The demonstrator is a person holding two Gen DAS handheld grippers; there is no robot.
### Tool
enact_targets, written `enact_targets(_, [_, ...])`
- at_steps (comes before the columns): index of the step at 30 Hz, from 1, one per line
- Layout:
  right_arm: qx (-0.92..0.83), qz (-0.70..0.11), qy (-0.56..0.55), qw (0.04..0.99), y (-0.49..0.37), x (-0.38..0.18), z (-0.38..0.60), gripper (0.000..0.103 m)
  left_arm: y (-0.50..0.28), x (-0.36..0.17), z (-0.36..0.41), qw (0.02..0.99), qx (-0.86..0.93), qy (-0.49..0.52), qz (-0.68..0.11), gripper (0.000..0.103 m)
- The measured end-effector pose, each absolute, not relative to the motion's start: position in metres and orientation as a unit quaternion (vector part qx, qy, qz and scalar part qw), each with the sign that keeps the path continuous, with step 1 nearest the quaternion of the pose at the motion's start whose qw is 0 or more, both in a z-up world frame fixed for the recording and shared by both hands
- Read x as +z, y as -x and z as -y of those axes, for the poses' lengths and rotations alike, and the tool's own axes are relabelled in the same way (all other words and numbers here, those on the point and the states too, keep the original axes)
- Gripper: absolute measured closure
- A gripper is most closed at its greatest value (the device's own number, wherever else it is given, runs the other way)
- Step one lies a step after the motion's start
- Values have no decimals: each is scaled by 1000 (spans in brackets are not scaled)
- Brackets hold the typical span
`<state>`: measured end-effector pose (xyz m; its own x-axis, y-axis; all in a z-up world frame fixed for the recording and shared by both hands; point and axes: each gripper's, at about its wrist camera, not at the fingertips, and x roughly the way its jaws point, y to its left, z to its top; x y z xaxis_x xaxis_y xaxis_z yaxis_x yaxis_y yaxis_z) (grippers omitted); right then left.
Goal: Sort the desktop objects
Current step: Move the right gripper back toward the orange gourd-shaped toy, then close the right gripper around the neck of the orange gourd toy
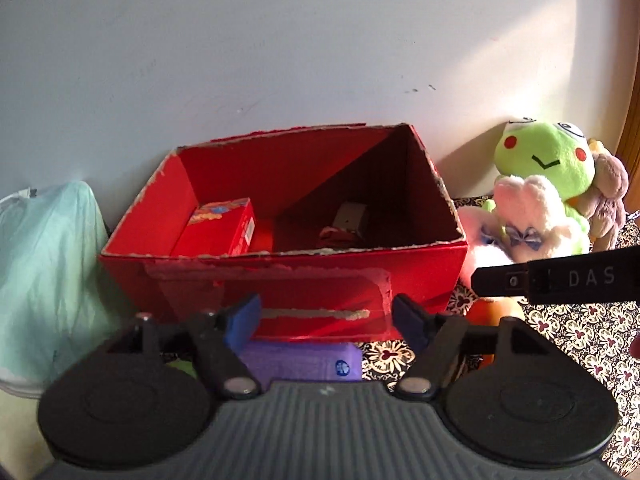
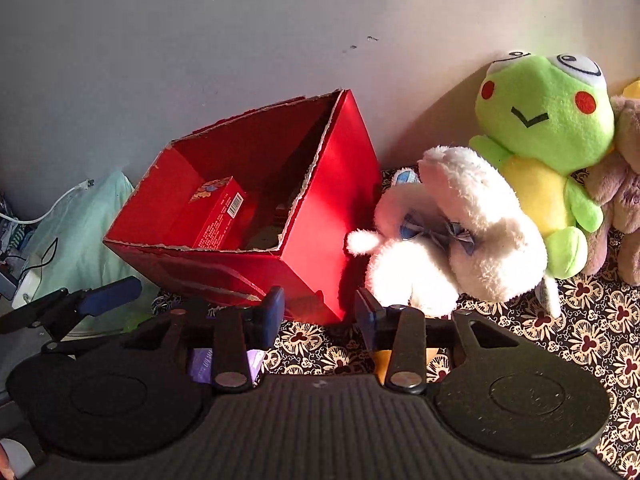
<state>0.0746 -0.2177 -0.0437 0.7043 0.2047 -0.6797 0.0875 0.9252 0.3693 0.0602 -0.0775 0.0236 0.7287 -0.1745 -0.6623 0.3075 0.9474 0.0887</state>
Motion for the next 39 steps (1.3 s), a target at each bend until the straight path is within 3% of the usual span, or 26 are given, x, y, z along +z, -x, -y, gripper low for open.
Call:
enact_targets(11, [-22, -389, -180, 903, -67, -66, 239, 54, -63, 4, 93, 917, -147, -112, -353, 27])
enact_targets(16, [-20, -393, -175, 903, -64, -76, 259, 52, -56, -11, 118, 906, -199, -112, -357, 10])
enact_targets(20, [1, -394, -164, 904, -64, -86, 272, 39, -49, -29, 145, 882, -265, -139, -364, 10])
enact_targets(25, [11, -429, -214, 877, -77, -93, 294, 40, -45, -46, 174, 842, -300, -178, -412, 10])
enact_targets(39, [-5, -371, -302, 878, -25, -98, 318, 41, -48, -61, 202, 848, -247, -194, -426, 12])
